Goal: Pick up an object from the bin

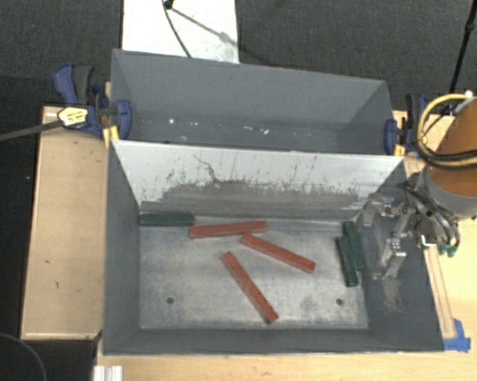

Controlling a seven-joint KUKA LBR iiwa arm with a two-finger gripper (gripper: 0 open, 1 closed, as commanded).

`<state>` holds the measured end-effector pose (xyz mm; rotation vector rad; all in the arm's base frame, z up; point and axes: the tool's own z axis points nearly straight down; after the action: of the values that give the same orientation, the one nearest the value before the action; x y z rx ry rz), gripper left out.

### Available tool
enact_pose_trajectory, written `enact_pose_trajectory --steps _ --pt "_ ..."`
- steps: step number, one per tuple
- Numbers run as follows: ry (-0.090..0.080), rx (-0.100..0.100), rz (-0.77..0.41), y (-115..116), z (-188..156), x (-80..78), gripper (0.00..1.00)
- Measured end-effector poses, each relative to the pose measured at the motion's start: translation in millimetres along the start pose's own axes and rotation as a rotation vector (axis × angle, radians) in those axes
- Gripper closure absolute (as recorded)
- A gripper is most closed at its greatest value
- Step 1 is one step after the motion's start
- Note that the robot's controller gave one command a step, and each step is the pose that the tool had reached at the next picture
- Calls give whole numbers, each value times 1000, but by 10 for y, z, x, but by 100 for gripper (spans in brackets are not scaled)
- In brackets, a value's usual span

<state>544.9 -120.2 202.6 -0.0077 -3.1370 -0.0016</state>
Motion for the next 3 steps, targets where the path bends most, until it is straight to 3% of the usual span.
enact_pose_trajectory --steps 1,2,3 --pt "-1 -1 -57 347 1366 -47 0" --pt "-11 2 -95 782 1315 -363 0" --pt "-8 1 -96 756 1317 -350 100"
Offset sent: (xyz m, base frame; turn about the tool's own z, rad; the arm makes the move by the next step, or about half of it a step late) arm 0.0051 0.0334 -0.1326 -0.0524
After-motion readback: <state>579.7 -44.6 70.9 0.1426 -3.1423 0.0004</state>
